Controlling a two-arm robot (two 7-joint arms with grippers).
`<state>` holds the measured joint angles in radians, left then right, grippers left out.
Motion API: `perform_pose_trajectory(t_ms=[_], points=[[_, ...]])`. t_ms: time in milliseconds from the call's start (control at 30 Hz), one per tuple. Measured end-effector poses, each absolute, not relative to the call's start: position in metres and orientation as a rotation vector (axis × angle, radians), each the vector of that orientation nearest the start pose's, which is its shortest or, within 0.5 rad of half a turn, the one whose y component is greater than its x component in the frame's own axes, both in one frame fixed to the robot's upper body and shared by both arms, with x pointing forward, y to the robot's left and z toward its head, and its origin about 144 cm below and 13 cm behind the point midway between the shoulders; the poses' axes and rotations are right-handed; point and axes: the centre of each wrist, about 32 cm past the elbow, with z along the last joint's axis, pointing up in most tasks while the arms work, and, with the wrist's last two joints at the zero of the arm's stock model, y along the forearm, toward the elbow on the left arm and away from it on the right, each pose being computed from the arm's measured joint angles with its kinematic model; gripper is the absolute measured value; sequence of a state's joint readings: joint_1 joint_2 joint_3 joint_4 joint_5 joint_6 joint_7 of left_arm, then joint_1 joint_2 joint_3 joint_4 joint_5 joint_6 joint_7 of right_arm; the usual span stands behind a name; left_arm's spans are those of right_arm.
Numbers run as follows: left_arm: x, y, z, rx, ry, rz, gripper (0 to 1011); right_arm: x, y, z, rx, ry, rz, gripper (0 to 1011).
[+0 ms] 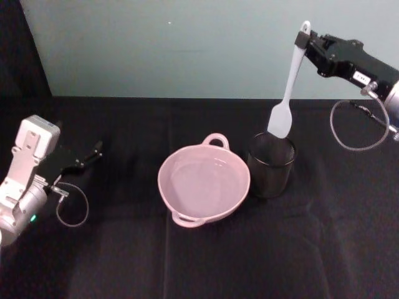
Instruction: Use the one hand to pick up the spoon and stir the clear water in the bowl.
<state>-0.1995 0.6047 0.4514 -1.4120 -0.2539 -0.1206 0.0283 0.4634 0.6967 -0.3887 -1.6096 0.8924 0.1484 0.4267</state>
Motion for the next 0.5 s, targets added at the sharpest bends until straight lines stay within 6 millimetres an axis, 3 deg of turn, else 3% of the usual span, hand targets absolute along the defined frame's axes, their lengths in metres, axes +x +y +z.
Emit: perform_pose_trajectory(t_ms=[500], points=[[0.4886, 0.3097, 1.1398, 0.304, -0.285, 1.248, 1011, 0.5367, -0.3153, 1.3121, 0.119, 0.000, -0.798, 122]])
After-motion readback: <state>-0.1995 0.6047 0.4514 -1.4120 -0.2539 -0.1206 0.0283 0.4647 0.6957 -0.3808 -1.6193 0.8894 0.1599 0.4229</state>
